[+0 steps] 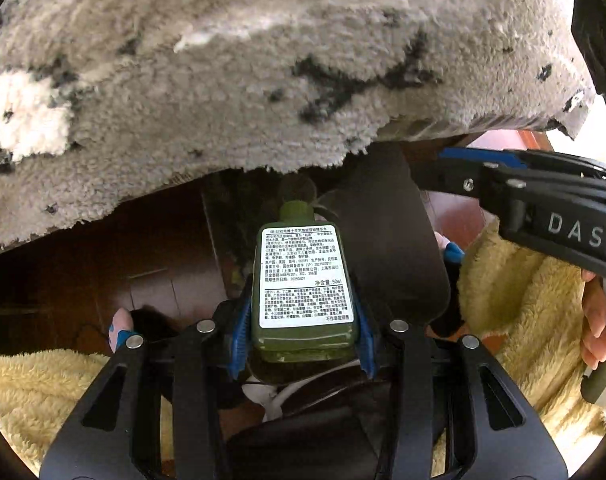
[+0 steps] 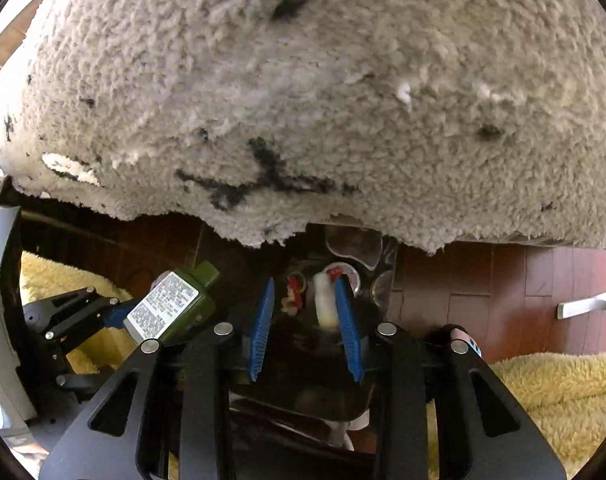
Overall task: Collect trash
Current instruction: 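Lower bottle and tube beside the bed and release them into the bin, then raise both open tools back over the bed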
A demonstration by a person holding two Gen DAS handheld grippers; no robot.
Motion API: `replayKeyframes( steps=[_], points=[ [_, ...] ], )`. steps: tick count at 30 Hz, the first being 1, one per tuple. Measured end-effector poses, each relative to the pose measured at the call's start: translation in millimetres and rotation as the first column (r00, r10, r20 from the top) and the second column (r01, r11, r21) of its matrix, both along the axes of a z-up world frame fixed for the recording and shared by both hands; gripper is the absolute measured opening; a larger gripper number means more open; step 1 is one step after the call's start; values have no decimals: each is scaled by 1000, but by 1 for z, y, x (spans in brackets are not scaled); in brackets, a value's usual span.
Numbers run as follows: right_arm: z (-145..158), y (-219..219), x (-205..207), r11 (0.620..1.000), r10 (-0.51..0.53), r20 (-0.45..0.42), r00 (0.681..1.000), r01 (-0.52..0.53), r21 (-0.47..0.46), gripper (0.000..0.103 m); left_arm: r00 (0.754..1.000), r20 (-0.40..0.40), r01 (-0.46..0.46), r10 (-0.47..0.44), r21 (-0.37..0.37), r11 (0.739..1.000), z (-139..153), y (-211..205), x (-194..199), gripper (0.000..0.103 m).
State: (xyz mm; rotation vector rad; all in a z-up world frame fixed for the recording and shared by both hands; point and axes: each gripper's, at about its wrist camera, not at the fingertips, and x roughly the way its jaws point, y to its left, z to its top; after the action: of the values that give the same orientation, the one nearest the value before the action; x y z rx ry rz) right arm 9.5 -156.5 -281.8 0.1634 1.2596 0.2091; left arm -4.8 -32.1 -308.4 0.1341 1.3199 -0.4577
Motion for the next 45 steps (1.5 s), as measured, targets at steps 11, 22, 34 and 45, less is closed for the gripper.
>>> replayKeyframes(
  steps=[11,22,34,45],
  points=[
    [8,-20,-2,993,-102,33,994,104,-49,76,999,30,-22,22,9,1000,7,10,-2,80],
    [56,-31,-15,994,-107,147,983,107,8,86,988,152,-16,20,-25,1000,61,20,-13,95],
    [175,-50,-18,994,-105,412,905,97,40,89,921,378,-71,98,-86,994,169,43,-1,95],
    [247,-71,21,990,-14,559,829,92,-111,92,788,604,-116,119,-44,992,258,53,35,95]
  ],
)
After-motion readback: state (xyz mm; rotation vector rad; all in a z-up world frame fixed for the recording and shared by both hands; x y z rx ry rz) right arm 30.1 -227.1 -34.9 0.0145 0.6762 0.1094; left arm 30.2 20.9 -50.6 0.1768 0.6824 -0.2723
